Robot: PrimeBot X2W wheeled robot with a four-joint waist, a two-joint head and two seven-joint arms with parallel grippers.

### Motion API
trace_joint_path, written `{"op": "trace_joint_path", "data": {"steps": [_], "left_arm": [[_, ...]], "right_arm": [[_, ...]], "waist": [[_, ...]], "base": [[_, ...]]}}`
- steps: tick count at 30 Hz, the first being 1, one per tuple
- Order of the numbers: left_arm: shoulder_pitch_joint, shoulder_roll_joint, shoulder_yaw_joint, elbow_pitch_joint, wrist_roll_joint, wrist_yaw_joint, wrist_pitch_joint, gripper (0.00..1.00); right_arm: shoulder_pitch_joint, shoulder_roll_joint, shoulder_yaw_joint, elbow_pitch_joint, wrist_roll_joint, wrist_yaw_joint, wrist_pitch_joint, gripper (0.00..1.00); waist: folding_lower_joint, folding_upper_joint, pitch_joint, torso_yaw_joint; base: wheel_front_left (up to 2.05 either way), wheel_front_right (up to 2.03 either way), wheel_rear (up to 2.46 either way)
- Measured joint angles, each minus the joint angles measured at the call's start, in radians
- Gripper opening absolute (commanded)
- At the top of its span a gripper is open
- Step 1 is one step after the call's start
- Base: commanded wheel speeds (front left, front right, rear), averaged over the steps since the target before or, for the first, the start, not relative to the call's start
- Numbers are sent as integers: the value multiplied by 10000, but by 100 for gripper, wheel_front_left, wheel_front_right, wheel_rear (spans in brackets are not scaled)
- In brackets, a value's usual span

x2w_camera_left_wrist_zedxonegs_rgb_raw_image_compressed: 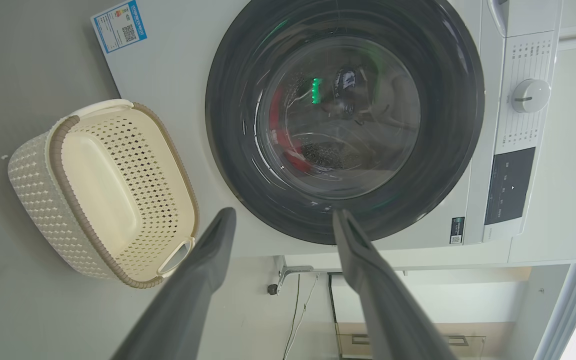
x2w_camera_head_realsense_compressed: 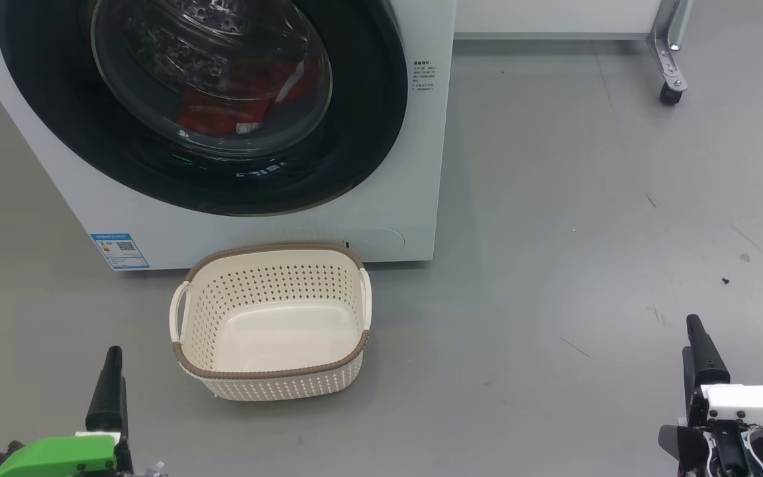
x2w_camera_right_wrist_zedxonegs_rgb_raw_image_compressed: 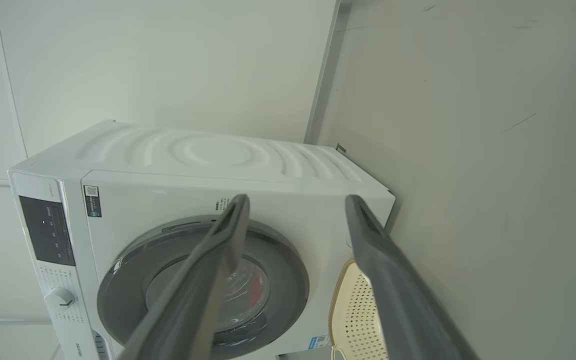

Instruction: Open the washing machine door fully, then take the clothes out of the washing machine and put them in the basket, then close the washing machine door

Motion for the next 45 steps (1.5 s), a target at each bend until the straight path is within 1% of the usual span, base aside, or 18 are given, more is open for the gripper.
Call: {"op": "trace_joint_path", "data": {"steps": [9,14,15,22,24,26,28,34,35,41,44,45], "left_arm": [[-10,61,-96,-326,704,0,-276,100],[-14,232,-194,-443,1465,0,-405,100],[-14,255,-194,-464,1630,0,-408,100],[-14,267,-282,-742,2201,0,-593,100],[-14,268,-305,-784,2420,0,-619,100],[-14,270,-345,-842,2562,0,-694,100],[-14,274,-408,-915,2913,0,-719,100],[-14,286,-581,-1076,3586,0,-928,100],[-14,290,-608,-1093,3689,0,-932,100],[-14,322,-938,-1290,4385,-2,-1120,100],[-14,345,-1064,-1354,4842,-2,-1206,100],[-14,362,-1124,-1365,4972,-2,-1210,100]], "right_arm": [[-151,-33,48,-343,-1024,0,-255,100],[-221,-48,130,-566,-1661,-19,-397,100],[-224,-50,165,-612,-1799,-73,-412,100],[-245,-73,359,-826,-2518,-107,-594,100],[-261,-82,426,-903,-2874,-192,-621,100],[-277,-88,522,-978,-3181,-198,-711,100],[-305,-100,614,-1051,-3478,-268,-721,100],[-411,-150,807,-1254,-4034,-374,-943,100],[-411,-151,871,-1267,-4128,-437,-974,100],[-411,-161,1143,-1363,-4916,-546,-1137,100],[-411,-167,1302,-1400,-5379,-635,-1233,100],[-413,-167,1344,-1417,-5530,-711,-1239,100]], "waist": [[0,0,19,8],[0,0,34,17],[0,0,39,18],[0,0,78,32],[0,0,91,36],[0,0,104,39],[0,0,117,41],[0,0,148,38],[0,0,152,35],[0,0,176,14],[0,0,187,2],[0,0,190,-3]], "base": [[0,0,0],[0,0,0],[0,0,0],[0,0,0],[0,0,0],[0,0,0],[0,0,0],[0,0,0],[0,0,0],[0,0,0],[0,0,0],[0,0,0]]}}
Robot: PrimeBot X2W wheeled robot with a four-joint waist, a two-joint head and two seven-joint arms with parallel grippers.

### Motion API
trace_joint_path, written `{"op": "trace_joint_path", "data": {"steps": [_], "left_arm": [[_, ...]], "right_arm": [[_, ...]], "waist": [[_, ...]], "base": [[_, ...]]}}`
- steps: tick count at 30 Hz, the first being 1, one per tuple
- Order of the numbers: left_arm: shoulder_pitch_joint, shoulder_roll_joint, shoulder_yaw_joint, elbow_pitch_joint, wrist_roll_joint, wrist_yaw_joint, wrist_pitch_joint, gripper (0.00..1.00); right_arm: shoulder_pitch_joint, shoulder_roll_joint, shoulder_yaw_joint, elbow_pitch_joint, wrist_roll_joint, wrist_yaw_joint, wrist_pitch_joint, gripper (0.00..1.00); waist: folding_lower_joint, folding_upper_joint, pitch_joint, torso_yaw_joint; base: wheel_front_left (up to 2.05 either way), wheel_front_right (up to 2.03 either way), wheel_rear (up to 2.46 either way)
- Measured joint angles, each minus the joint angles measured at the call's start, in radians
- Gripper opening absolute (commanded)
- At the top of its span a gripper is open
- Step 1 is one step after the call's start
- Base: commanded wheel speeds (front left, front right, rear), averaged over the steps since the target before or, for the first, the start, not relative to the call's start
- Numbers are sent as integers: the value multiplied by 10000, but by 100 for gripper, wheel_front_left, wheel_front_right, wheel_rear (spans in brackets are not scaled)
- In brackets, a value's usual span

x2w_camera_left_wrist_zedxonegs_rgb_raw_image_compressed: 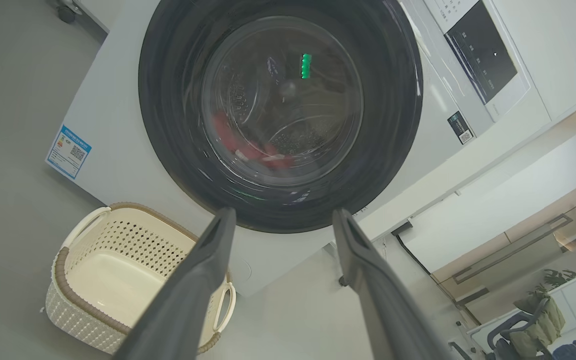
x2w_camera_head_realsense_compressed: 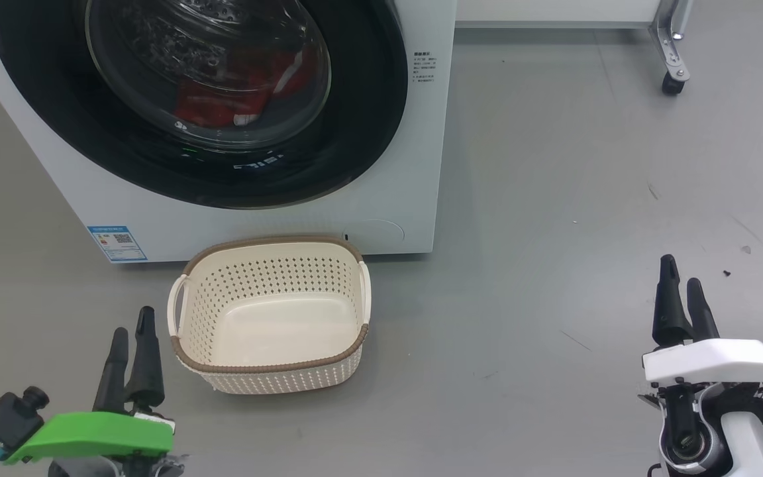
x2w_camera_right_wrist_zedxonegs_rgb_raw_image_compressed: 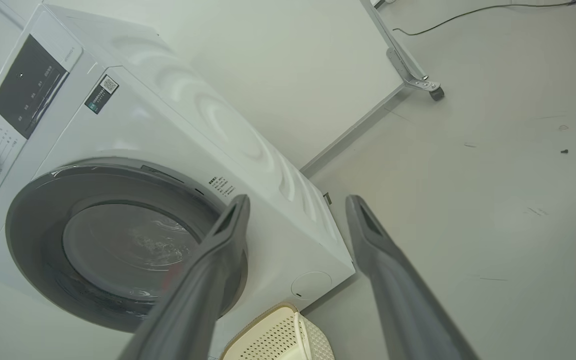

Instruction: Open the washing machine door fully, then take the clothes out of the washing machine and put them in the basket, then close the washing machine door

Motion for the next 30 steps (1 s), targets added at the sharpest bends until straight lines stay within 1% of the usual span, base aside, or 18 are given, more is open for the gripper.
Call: {"op": "trace_joint_path", "data": {"steps": [2,8,12,17,21,24,27,30], "left_arm": [[1,17,-69,-15,328,0,-81,100],[2,90,-151,-54,1292,0,-249,100],[4,150,-238,-113,1954,0,-341,100],[4,150,-389,-249,2673,0,-447,100],[7,151,-437,-247,3312,0,-602,100],[12,146,-424,-198,3751,-2,-690,100],[15,146,-399,-92,4307,-2,-738,100],[16,148,-385,-58,4855,-2,-825,100]], "right_arm": [[0,-8,77,-15,-240,-10,-67,100],[-5,-29,357,-155,-934,-251,-253,100],[-10,-44,587,-209,-1519,-278,-360,100],[-40,-54,922,-196,-2422,-433,-500,100],[-39,-59,1269,-25,-2987,-453,-612,100],[-40,-73,1350,-8,-3264,-617,-702,100],[-40,-88,1513,44,-3774,-633,-757,100],[-58,-88,1632,115,-4293,-794,-884,100]], "waist": [[0,0,8,-9],[0,0,38,-36],[0,0,73,-48],[0,0,107,-52],[0,0,130,-50],[0,0,145,-48],[0,0,160,-48],[0,0,171,-50]], "base": [[0,0,0],[0,0,0],[0,0,0],[0,0,0],[0,0,0],[0,0,0],[0,0,0],[0,0,0]]}}
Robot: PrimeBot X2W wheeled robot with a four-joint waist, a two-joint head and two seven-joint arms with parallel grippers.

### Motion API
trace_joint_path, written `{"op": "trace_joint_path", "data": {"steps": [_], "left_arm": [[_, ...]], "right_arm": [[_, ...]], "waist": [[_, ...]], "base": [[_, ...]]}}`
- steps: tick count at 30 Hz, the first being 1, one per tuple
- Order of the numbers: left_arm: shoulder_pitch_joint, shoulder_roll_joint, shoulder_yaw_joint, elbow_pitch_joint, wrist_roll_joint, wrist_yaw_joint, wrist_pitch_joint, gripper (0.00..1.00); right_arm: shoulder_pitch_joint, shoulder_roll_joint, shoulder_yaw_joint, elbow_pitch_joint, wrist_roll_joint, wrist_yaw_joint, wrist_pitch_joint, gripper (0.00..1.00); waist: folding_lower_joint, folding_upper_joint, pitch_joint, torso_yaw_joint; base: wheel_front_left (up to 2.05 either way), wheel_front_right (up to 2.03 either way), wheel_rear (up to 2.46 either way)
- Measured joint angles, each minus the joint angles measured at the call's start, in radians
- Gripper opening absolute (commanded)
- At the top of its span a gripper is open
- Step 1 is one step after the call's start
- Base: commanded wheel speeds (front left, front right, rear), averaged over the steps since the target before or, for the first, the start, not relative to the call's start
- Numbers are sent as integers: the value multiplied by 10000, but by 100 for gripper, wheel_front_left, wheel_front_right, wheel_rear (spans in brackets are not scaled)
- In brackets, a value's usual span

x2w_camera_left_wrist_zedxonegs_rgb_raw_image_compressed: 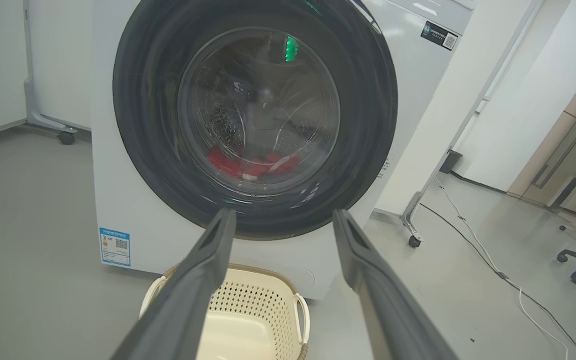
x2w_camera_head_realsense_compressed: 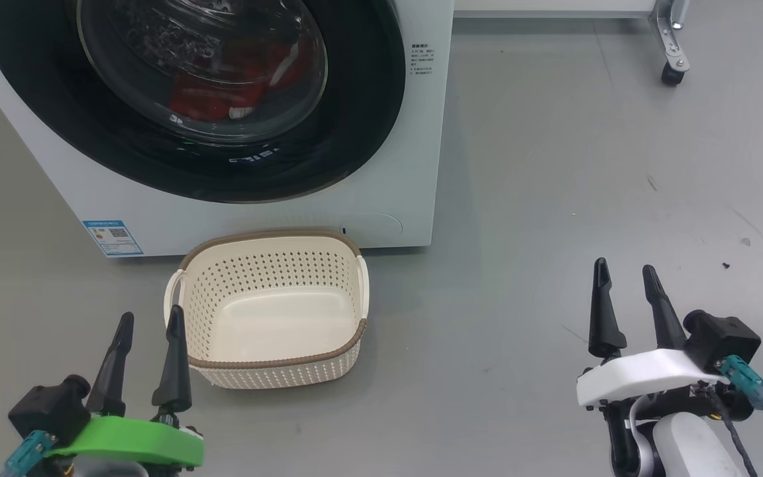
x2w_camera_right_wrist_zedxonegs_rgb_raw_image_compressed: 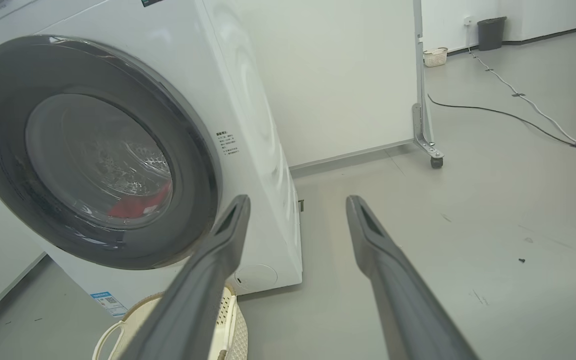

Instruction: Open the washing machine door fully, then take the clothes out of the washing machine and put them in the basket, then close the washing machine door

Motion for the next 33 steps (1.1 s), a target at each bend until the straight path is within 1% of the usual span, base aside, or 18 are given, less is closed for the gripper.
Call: {"op": "trace_joint_path", "data": {"steps": [7,11,15,18,20,33], "left_arm": [[0,-10,-12,44,982,15,-217,100],[0,-10,-56,81,1649,19,-316,100],[1,-10,-178,174,2581,150,-407,100],[2,-13,-198,245,2633,157,-430,100],[3,-27,-215,314,2648,157,-431,100],[57,-165,-268,755,2702,236,-431,100]], "right_arm": [[-5,-33,316,403,-1070,-176,-174,100],[-16,-44,460,537,-1461,-265,-268,100],[-144,-48,650,698,-1893,-345,-376,100],[-188,-50,652,798,-1898,-364,-387,100],[-188,-52,660,884,-1896,-435,-387,100],[-188,-61,775,1260,-1680,-445,-387,100]], "waist": [[0,0,25,4],[0,0,27,13],[0,0,0,22],[0,0,-27,23],[0,0,-45,22],[0,0,-146,-19]], "base": [[0,0,0],[0,0,0],[0,0,0],[0,0,0],[0,0,0],[0,0,0]]}}
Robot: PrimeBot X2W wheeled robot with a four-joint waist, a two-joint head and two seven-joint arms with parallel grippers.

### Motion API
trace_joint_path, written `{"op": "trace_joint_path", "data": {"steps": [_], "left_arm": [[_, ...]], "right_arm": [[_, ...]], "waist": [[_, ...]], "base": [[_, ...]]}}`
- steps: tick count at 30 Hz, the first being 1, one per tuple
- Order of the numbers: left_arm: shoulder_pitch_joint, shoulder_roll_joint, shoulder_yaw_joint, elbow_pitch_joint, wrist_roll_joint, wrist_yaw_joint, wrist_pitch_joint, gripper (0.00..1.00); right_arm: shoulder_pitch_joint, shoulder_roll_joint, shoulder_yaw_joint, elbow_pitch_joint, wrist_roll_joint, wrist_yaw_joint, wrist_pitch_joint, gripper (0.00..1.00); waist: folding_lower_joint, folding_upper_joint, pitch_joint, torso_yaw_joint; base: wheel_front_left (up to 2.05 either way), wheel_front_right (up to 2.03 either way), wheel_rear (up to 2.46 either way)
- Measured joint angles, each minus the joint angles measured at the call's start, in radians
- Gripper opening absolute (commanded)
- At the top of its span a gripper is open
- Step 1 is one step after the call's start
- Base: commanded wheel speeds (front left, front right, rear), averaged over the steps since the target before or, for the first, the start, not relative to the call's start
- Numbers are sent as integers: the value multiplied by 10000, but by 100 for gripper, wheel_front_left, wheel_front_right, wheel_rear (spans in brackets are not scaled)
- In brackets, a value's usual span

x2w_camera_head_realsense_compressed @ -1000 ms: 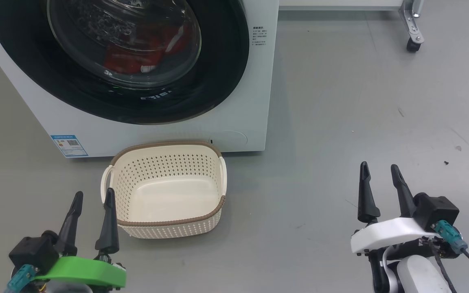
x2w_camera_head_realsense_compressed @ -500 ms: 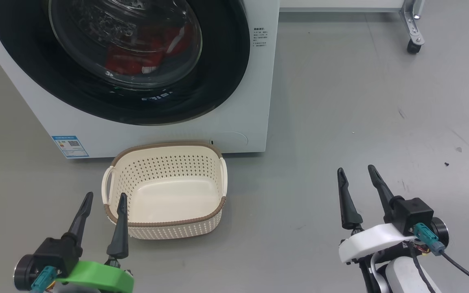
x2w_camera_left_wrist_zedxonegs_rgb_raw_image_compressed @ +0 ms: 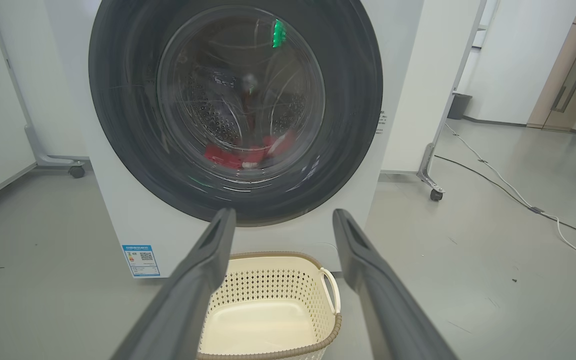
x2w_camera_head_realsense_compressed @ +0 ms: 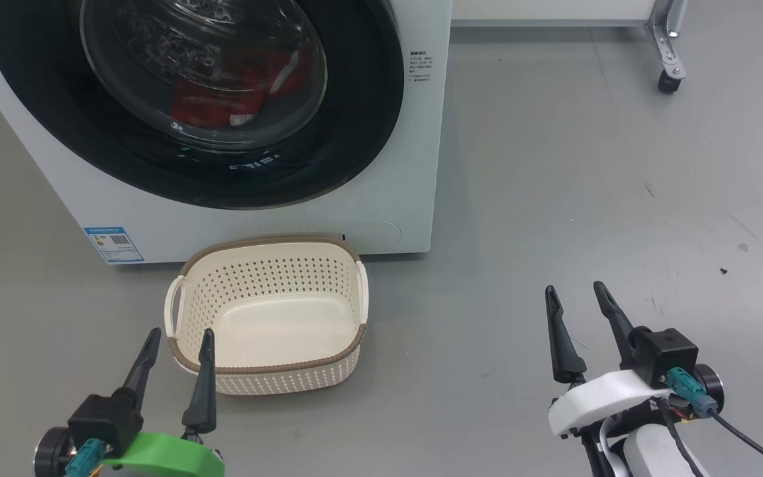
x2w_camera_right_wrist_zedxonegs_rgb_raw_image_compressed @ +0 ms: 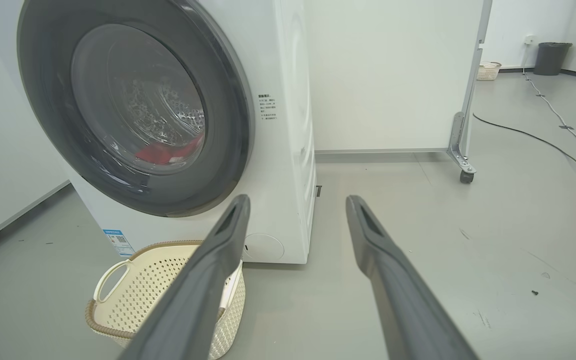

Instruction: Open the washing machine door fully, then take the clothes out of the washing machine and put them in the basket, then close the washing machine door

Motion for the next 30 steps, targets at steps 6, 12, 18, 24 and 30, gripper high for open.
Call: {"op": "trace_joint_path", "data": {"steps": [6,12,18,24,30], "left_arm": [[1,-19,0,117,0,2,0,100],[0,-31,12,207,0,10,0,100],[0,-40,44,242,0,10,0,100],[0,-50,65,265,2,10,0,100],[-2,-56,119,272,13,10,0,100]], "right_arm": [[-9,-2,36,67,59,-35,0,100],[-84,-6,50,107,73,-90,0,100],[-175,-12,63,136,73,-90,0,100],[-178,-13,84,155,73,-111,0,100],[-211,-15,109,174,73,-165,0,100]], "waist": [[0,0,-34,-28],[0,0,-40,-33],[0,0,-27,-23],[0,0,-11,-20],[0,0,19,-32]], "base": [[0,0,0],[0,0,0],[0,0,0],[0,0,0],[0,0,0]]}}
